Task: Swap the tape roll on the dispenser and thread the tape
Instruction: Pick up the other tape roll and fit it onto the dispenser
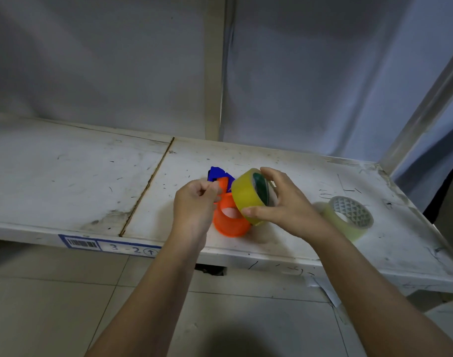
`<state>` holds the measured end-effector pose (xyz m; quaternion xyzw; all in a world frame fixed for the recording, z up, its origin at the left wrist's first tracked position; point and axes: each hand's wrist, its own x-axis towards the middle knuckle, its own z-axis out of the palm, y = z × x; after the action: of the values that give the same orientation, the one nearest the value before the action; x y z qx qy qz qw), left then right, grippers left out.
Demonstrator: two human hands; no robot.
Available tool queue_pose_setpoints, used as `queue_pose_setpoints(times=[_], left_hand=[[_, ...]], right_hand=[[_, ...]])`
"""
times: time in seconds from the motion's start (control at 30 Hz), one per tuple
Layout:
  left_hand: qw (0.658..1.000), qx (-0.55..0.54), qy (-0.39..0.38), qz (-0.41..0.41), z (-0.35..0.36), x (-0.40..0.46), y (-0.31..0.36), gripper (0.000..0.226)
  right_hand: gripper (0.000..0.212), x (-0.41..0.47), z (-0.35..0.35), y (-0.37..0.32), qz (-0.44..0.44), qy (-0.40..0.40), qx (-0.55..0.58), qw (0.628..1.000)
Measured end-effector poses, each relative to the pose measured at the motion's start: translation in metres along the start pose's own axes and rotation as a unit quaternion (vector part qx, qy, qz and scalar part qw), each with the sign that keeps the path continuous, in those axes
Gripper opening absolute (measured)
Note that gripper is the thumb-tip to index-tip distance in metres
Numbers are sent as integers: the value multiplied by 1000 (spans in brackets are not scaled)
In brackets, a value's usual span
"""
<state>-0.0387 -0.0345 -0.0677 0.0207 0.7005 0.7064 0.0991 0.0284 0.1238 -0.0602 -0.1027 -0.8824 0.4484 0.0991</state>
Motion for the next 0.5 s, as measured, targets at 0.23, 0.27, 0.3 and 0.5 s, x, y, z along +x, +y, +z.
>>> queue_pose_setpoints(times=[0.23, 0.27, 0.3, 0.5], left_hand=[[990, -17, 32, -134, 4, 8, -13, 25], [989, -25, 23, -142, 5, 8, -14, 23], [989, -35, 14, -145, 7, 7, -15, 22], [981, -77, 7, -178, 11, 10, -18, 29]], right_hand=[[85, 38, 25, -25, -19, -14, -139, 990], [87, 40, 28, -26, -24, -29, -180, 983], [89, 40, 31, -26, -30, -43, -223, 973], [92, 39, 29, -28, -27, -51, -320, 946]])
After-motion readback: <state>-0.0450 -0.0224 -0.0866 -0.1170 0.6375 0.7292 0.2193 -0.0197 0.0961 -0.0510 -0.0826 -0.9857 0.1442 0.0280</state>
